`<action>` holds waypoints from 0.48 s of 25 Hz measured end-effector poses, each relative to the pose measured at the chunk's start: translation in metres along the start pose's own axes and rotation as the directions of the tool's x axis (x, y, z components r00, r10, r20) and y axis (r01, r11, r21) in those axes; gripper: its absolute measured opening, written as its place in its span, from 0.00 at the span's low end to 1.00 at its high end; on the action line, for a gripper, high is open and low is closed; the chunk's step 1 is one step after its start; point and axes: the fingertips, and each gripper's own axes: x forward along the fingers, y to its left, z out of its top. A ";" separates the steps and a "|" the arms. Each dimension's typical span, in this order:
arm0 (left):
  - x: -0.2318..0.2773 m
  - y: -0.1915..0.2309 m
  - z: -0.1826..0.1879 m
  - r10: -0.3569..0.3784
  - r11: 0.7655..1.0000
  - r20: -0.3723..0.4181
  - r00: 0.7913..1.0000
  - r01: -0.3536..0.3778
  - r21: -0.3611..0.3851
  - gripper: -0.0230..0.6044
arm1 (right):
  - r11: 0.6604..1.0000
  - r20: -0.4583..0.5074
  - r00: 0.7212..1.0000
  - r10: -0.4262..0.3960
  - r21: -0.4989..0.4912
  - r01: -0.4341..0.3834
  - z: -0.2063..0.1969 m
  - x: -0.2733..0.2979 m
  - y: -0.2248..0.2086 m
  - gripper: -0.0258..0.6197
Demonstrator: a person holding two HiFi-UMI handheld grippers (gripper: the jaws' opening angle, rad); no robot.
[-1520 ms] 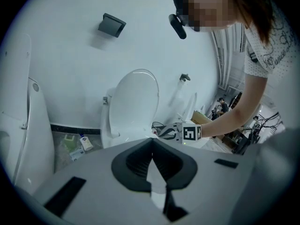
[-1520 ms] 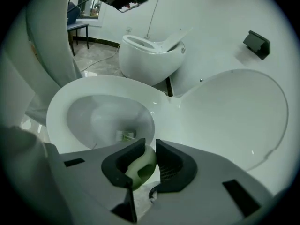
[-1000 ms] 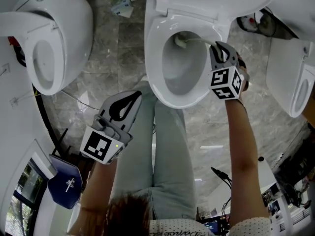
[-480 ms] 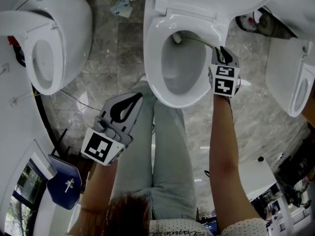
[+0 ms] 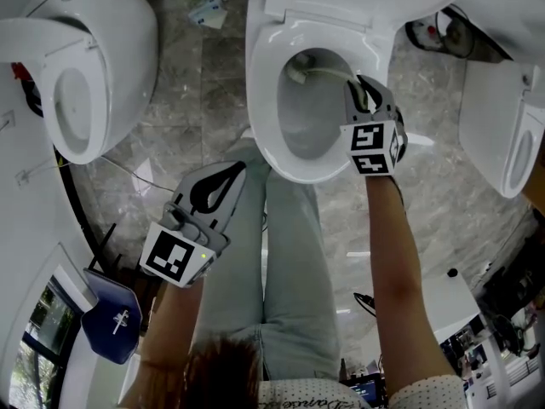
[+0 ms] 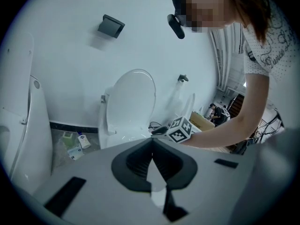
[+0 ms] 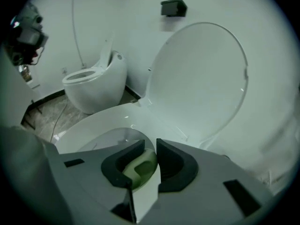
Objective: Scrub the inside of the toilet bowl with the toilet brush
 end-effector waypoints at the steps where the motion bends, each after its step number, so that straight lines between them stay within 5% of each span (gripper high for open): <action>1: 0.001 0.000 0.002 -0.003 1.000 0.010 1.000 0.003 0.004 0.04 | 0.997 0.012 0.999 0.030 -0.072 -0.029 0.005 -0.004 0.008 0.17; 4: 0.002 -0.002 0.005 -0.013 1.000 0.023 1.000 0.013 0.009 0.04 | 0.946 0.024 0.990 0.137 -0.299 -0.124 0.014 -0.016 0.039 0.18; 7: 0.001 -0.003 0.003 -0.014 1.000 0.006 1.000 0.014 0.006 0.04 | 0.828 -0.015 0.970 0.242 -0.519 -0.214 0.010 -0.029 0.069 0.18; 9: 0.002 -0.003 0.003 -0.016 1.000 0.014 1.000 0.016 0.014 0.04 | 0.746 -0.048 0.958 0.284 -0.616 -0.252 0.002 -0.036 0.081 0.18; 12: 0.006 -0.003 0.007 -0.027 0.999 0.035 0.999 0.026 0.019 0.04 | 0.682 -0.075 0.953 0.294 -0.682 -0.264 -0.008 -0.044 0.082 0.17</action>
